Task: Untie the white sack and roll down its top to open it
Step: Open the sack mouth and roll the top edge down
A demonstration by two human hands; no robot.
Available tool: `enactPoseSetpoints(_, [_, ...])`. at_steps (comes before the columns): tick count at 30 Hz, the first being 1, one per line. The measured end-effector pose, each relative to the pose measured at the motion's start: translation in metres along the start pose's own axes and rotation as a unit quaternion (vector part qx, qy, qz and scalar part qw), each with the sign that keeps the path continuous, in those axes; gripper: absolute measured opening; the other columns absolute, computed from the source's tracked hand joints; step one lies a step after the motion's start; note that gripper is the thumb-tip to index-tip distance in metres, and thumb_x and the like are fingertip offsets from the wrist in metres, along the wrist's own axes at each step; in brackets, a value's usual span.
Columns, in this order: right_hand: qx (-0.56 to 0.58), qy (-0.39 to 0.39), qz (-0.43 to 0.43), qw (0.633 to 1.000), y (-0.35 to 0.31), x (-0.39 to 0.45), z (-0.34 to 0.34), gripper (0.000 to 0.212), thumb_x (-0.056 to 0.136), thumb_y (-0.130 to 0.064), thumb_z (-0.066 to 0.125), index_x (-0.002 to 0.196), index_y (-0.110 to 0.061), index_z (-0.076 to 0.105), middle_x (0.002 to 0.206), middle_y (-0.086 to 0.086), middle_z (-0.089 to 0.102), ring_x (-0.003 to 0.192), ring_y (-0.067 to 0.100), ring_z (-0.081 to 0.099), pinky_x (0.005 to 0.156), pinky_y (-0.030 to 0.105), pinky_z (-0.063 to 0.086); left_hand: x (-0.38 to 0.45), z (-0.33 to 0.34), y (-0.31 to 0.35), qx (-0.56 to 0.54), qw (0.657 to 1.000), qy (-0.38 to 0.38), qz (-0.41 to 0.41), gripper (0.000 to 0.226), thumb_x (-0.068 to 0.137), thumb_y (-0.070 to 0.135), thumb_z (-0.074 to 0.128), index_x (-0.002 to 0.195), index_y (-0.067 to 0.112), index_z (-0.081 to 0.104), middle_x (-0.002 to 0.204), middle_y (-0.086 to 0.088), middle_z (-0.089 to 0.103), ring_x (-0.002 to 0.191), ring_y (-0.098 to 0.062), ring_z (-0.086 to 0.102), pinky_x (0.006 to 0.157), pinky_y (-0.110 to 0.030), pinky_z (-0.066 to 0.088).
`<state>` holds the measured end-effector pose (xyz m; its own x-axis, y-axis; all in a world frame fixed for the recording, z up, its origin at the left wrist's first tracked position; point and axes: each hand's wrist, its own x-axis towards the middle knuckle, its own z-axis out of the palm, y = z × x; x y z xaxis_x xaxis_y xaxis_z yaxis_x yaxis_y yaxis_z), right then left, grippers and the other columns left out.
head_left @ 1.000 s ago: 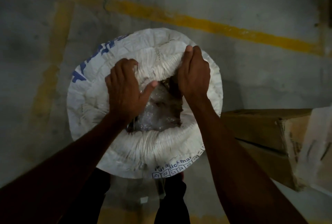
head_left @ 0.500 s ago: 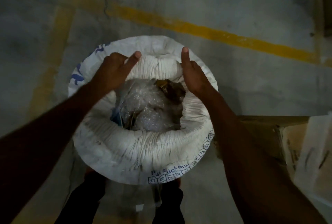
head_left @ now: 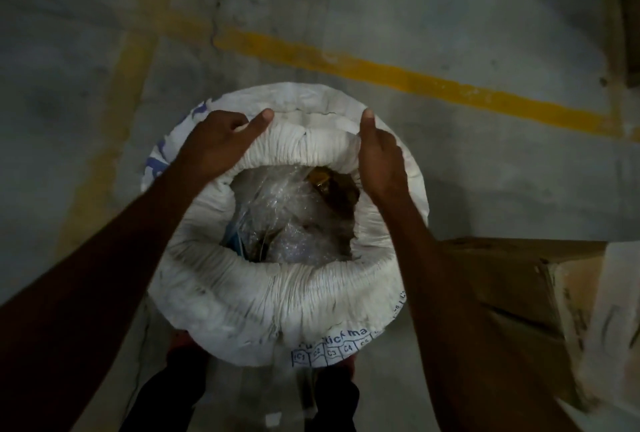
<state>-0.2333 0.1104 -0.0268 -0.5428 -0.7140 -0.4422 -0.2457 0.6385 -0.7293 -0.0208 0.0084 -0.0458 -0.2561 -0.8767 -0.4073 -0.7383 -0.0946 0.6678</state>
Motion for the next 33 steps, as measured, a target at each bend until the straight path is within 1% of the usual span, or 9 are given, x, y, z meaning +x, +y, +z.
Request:
enactPoseSetpoints(2, [-0.053,0.130,-0.051,0.989,0.010,-0.021,0.010,0.055,0.107,-0.057,0.025,0.124,-0.024,0.065,0.127,0.007,0.072,0.124,0.031,0.062,0.106,0.046,0.040,-0.022,0.014,-0.008,0.025,0.992,0.121,0.017,0.069,0.081,0.089,0.047,0.082,0.023,0.064,0.085,0.003,0.066,0.084,-0.019,0.063,0.087,-0.040,0.051])
enactPoseSetpoints(4, [-0.123,0.202,-0.050,0.970,0.024,-0.042,0.021,0.051,0.104,-0.055,0.024,0.128,-0.023,0.057,0.128,0.006,0.069,0.122,0.034,0.061,0.102,0.050,0.038,-0.051,0.034,-0.018,0.091,0.964,0.248,0.017,0.071,0.089,0.084,0.048,0.119,0.023,0.066,0.126,-0.005,0.067,0.120,-0.027,0.062,0.107,-0.046,0.045])
enactPoseSetpoints(7, [-0.207,0.248,0.032,0.946,0.051,-0.071,0.038,0.059,0.103,-0.055,0.025,0.143,-0.020,0.049,0.137,0.010,0.061,0.125,0.036,0.055,0.102,0.053,0.037,-0.092,0.065,-0.033,0.114,0.956,0.237,-0.133,0.099,0.088,0.089,0.039,0.153,0.013,0.042,0.166,-0.021,0.033,0.156,-0.040,0.029,0.124,-0.064,0.019])
enactPoseSetpoints(12, [-0.179,0.269,0.085,0.942,0.077,-0.088,0.071,0.050,0.105,-0.048,0.023,0.109,-0.009,0.053,0.107,0.017,0.067,0.101,0.040,0.062,0.087,0.049,0.043,-0.099,0.092,-0.045,0.049,0.963,0.187,-0.188,0.110,0.086,0.093,0.022,0.125,-0.004,0.054,0.128,-0.029,0.060,0.120,-0.048,0.059,0.104,-0.056,0.045])
enactPoseSetpoints(15, [-0.029,0.308,0.086,0.947,0.069,-0.084,0.068,0.055,0.108,-0.048,0.021,0.109,-0.006,0.055,0.101,0.023,0.073,0.094,0.045,0.067,0.076,0.042,0.045,-0.093,0.087,-0.028,-0.071,0.962,0.199,-0.172,0.091,0.094,0.081,0.040,0.142,0.004,0.042,0.141,-0.021,0.059,0.127,-0.041,0.059,0.097,-0.041,0.045])
enactPoseSetpoints(21, [0.291,0.192,0.163,0.923,0.063,-0.079,0.039,0.082,0.098,-0.075,0.028,0.138,-0.014,0.064,0.139,0.009,0.068,0.130,0.025,0.062,0.117,0.039,0.043,-0.096,0.043,-0.035,-0.175,0.968,0.134,-0.123,0.086,0.094,0.078,0.045,0.152,0.014,0.045,0.147,-0.009,0.060,0.134,-0.029,0.058,0.108,-0.032,0.041])
enactPoseSetpoints(26, [0.445,0.093,0.217,0.864,0.085,-0.076,0.025,0.083,0.094,-0.080,0.032,0.135,-0.016,0.067,0.132,0.012,0.072,0.125,0.032,0.067,0.113,0.053,0.048,-0.102,0.028,-0.054,-0.201,0.971,0.022,-0.126,0.071,0.086,0.068,0.068,0.141,0.023,0.061,0.133,0.005,0.067,0.127,-0.019,0.062,0.110,-0.034,0.045])
enactPoseSetpoints(30, [0.380,0.157,0.216,0.886,0.078,-0.085,0.039,0.071,0.103,-0.068,0.031,0.140,-0.015,0.061,0.137,0.007,0.068,0.129,0.026,0.061,0.118,0.047,0.043,-0.118,0.047,-0.052,-0.129,0.968,0.147,-0.159,0.075,0.079,0.069,0.077,0.129,0.015,0.058,0.120,0.001,0.066,0.116,-0.028,0.066,0.096,-0.038,0.050])
enactPoseSetpoints(33, [0.242,0.274,0.182,0.913,0.062,-0.113,0.051,0.053,0.110,-0.052,0.033,0.136,-0.015,0.059,0.114,-0.012,0.066,0.123,0.018,0.058,0.108,0.036,0.041,-0.148,0.065,-0.042,-0.044,0.946,0.269,-0.176,0.093,0.073,0.065,0.085,0.145,0.020,0.048,0.148,-0.007,0.053,0.137,-0.031,0.052,0.113,-0.054,0.042])
